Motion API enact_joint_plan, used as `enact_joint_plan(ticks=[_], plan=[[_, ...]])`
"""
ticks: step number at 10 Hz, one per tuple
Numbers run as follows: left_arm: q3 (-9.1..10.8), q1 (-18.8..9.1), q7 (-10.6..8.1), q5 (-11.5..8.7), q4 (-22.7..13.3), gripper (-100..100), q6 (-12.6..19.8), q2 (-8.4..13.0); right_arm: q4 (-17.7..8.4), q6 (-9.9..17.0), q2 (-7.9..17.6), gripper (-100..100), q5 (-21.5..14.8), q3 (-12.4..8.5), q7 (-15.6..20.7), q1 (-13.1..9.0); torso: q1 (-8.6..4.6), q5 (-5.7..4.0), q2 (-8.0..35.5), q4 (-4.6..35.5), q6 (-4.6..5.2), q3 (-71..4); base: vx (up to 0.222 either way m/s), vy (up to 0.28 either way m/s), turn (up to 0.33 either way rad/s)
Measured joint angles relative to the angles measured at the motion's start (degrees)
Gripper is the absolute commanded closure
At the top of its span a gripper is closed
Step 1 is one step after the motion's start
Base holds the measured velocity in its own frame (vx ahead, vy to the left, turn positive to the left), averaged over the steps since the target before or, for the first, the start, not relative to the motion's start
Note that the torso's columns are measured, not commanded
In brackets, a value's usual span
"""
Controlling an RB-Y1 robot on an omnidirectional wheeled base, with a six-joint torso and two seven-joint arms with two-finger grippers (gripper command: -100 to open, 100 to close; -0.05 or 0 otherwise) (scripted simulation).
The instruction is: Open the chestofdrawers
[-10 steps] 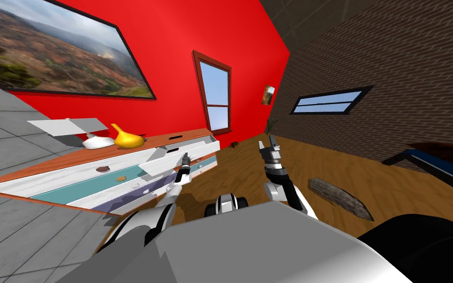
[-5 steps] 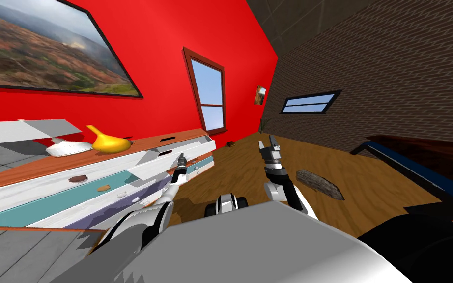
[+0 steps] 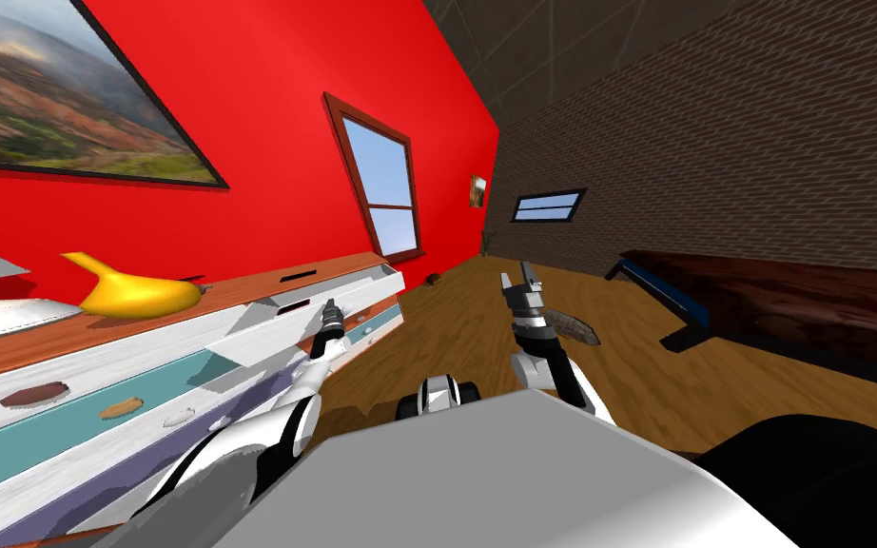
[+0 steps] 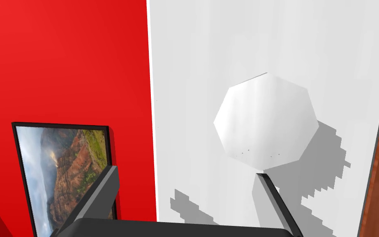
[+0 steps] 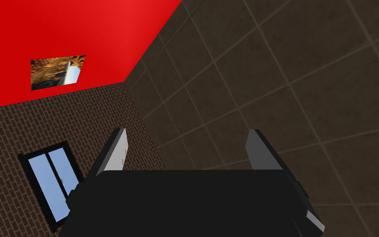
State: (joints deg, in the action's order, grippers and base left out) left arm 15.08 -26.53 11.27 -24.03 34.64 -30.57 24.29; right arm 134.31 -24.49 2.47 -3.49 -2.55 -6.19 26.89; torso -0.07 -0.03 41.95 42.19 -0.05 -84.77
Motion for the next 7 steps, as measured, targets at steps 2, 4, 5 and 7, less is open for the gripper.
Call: enact_joint_plan(ticks=[2,4,5,7], plan=[[2.72,0.82,1.88,-2.75,0.26,-100,1.4,2.28,0.0,0.0,0.0,0,0.0,0.0,0.0,-0.02,0.02,0.01,0.36,0.14,0.31,0.21,-0.155,0.01,-0.458],[4.5,0.6,2.88,-5.08,-3.37,-100,0.52,4.51,0.0,0.0,0.0,0,0.0,0.0,0.0,-0.01,0.0,0.03,0.32,0.1,0.08,0.22,-0.079,-0.005,-0.14],[5.36,1.49,4.15,-5.59,-1.48,-100,2.31,4.3,0.0,0.0,0.0,0,0.0,0.0,0.0,0.01,0.07,0.02,0.05,0.02,0.02,0.03,0.005,-0.002,0.027],[6.39,2.9,5.64,-6.01,2.97,0,4.22,3.51,0.0,0.0,0.01,0,0.0,-0.01,0.0,0.01,0.11,0.04,0.12,0.02,0.06,0.06,0.0,0.0,0.0]])
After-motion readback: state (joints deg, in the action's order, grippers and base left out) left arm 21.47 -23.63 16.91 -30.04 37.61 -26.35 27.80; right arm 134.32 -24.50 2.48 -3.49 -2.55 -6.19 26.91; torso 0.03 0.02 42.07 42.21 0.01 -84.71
